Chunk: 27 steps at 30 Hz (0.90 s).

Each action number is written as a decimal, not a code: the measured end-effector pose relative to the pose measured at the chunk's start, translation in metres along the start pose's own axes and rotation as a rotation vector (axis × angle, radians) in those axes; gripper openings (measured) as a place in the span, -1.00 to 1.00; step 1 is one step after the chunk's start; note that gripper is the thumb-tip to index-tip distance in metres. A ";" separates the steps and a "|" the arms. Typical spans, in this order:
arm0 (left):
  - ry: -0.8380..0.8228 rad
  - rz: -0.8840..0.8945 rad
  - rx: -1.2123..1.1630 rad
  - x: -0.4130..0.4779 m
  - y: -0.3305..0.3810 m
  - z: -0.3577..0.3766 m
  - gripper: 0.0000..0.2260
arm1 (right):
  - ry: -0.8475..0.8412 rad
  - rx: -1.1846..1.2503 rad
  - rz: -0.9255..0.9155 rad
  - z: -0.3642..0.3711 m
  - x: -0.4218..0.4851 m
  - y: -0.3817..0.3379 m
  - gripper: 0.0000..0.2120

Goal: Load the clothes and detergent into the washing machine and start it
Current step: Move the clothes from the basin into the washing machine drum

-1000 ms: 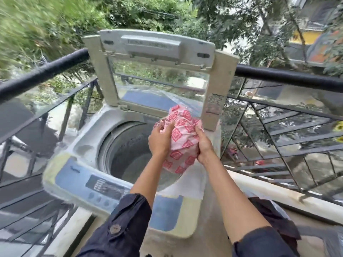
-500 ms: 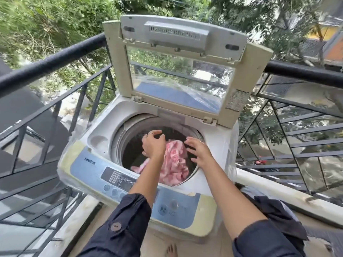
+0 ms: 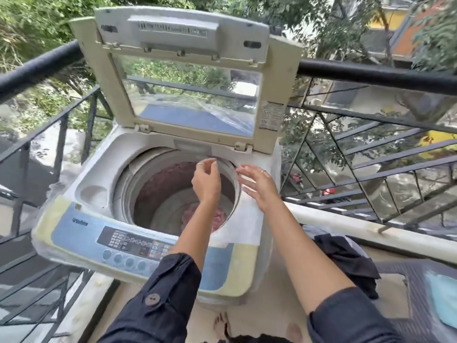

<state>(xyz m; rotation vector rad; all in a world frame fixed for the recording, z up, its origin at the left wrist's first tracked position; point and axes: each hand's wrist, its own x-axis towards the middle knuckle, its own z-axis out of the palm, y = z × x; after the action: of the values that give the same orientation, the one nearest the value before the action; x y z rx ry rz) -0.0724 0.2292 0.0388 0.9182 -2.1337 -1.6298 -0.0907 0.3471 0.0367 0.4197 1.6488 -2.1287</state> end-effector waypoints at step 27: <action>-0.354 -0.186 0.318 -0.204 -0.121 0.341 -0.37 | 0.809 0.165 0.119 -0.447 0.014 0.096 -0.87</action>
<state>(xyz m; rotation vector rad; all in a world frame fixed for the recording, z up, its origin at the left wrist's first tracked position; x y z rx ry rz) -0.0831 0.5979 -0.1524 1.0057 -2.6801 -1.6713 -0.0620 0.7566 -0.1646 1.5470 1.7487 -2.1367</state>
